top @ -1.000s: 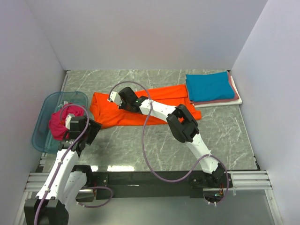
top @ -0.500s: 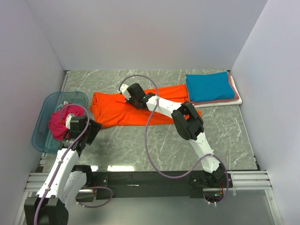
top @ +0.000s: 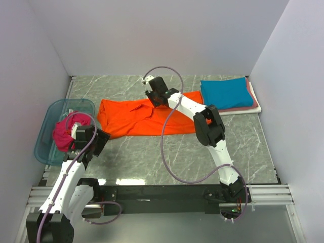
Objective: Fold and stack the t-shirts
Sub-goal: Fold the tshirt
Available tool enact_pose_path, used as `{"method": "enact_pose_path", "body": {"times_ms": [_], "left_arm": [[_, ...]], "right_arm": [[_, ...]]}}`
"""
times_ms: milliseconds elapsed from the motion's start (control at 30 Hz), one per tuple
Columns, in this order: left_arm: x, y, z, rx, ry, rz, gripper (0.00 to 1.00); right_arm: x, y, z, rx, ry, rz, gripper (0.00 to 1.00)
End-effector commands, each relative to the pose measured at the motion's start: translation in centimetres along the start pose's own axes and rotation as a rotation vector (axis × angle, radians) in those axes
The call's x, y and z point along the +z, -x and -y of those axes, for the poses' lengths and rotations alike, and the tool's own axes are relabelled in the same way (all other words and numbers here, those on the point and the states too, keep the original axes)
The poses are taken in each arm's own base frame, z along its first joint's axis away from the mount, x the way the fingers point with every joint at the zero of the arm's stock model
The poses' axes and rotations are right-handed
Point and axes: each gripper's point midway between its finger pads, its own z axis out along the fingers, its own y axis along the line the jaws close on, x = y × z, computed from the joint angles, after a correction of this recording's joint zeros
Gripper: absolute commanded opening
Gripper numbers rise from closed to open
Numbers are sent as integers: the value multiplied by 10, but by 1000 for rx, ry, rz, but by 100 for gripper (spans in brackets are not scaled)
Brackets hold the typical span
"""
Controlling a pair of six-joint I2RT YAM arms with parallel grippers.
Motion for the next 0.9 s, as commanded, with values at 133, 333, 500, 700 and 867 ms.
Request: {"method": "enact_pose_path", "body": {"times_ms": [133, 333, 500, 700, 867], "left_arm": [[0, 3, 10, 27, -45, 2, 77], [0, 1, 12, 41, -65, -9, 76], [-1, -1, 15, 52, -75, -20, 77], [-2, -1, 16, 52, -87, -16, 77], [-2, 0, 17, 55, -89, -15, 77]], "right_arm": [[-34, 22, -37, -135, 280, 48, 49], [-38, 28, -71, -478, 340, 137, 61], [-17, 43, -82, -643, 233, 144, 61], [4, 43, -85, -740, 151, 143, 61], [15, 43, -89, -774, 104, 146, 60]]}}
